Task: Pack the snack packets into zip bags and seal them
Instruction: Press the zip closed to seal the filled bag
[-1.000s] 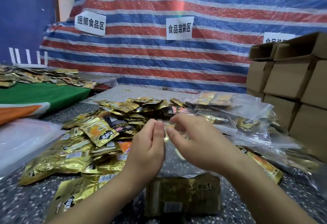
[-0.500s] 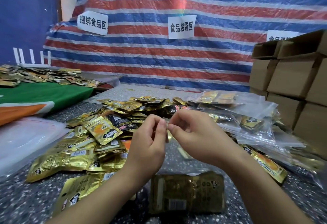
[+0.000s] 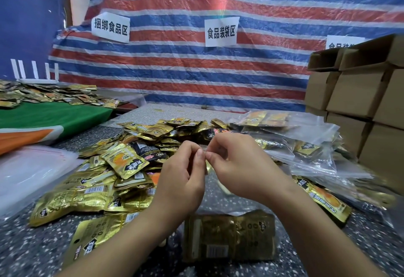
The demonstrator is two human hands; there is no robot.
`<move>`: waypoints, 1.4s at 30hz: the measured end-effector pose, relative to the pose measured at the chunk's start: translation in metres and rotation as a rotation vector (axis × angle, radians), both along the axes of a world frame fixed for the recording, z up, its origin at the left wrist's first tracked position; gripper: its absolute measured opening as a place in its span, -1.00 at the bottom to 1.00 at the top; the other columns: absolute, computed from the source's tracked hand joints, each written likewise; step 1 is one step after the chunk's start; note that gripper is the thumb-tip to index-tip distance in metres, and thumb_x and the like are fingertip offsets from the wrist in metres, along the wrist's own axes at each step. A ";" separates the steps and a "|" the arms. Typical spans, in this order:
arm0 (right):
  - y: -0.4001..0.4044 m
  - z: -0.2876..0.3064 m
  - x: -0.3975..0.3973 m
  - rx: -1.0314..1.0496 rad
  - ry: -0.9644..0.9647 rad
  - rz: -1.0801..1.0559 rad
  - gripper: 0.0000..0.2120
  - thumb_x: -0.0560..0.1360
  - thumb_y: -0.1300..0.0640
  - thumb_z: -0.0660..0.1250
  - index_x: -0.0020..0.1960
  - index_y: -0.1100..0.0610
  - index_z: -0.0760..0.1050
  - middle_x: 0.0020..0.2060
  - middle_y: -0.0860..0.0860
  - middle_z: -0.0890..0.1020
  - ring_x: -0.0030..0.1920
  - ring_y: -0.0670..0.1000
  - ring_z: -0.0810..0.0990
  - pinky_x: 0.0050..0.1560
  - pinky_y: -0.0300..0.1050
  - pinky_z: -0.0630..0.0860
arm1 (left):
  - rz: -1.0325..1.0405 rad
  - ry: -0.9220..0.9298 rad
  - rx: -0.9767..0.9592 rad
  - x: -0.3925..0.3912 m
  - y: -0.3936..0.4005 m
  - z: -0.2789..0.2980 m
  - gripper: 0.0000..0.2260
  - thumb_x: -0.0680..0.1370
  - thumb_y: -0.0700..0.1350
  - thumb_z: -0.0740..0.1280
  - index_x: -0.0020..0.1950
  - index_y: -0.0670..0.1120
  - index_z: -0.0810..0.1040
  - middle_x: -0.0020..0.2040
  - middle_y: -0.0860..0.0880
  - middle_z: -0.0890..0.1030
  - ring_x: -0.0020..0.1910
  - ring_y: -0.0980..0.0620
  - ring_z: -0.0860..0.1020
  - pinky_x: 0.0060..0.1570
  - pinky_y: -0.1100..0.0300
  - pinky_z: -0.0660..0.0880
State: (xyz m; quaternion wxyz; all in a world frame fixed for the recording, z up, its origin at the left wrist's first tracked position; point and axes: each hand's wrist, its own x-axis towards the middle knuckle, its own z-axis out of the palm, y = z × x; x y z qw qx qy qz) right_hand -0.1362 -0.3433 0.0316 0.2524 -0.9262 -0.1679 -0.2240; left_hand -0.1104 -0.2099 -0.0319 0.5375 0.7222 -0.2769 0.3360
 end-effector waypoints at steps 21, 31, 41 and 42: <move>-0.004 0.004 0.003 -0.042 0.043 -0.015 -0.74 0.58 0.00 0.34 -0.27 -0.05 0.42 -0.37 -0.11 0.52 -0.33 -0.09 0.48 -0.33 -0.10 0.37 | 0.017 -0.006 0.000 0.001 -0.001 0.000 -0.76 0.63 -0.04 0.16 -0.22 0.03 0.46 -0.36 0.00 0.47 -0.42 0.02 0.40 -0.44 0.28 0.24; -0.035 -0.002 -0.001 -0.129 0.059 -0.064 -0.76 0.61 -0.02 0.29 -0.23 -0.07 0.39 -0.31 -0.13 0.51 -0.30 -0.14 0.46 -0.36 -0.17 0.30 | 0.076 0.013 -0.014 0.006 0.001 -0.002 -0.75 0.66 -0.10 0.20 -0.19 -0.08 0.50 -0.36 -0.02 0.48 -0.42 -0.01 0.40 -0.47 0.22 0.23; -0.079 -0.015 -0.008 -0.035 0.099 -0.145 -0.83 0.59 0.02 0.33 -0.18 0.00 0.50 -0.27 -0.07 0.59 -0.24 -0.03 0.54 -0.17 0.00 0.50 | 0.051 0.060 -0.055 0.009 0.003 -0.002 -0.73 0.66 -0.11 0.20 -0.25 0.01 0.46 -0.38 -0.06 0.48 -0.50 0.07 0.35 -0.48 0.06 0.25; -0.084 -0.017 -0.009 -0.025 0.097 -0.149 -0.83 0.59 0.02 0.33 -0.18 -0.01 0.50 -0.28 -0.07 0.60 -0.24 -0.04 0.54 -0.17 -0.01 0.50 | 0.057 0.061 -0.055 0.010 0.003 -0.002 -0.73 0.66 -0.11 0.20 -0.24 0.00 0.47 -0.39 -0.06 0.48 -0.50 0.06 0.35 -0.48 0.07 0.25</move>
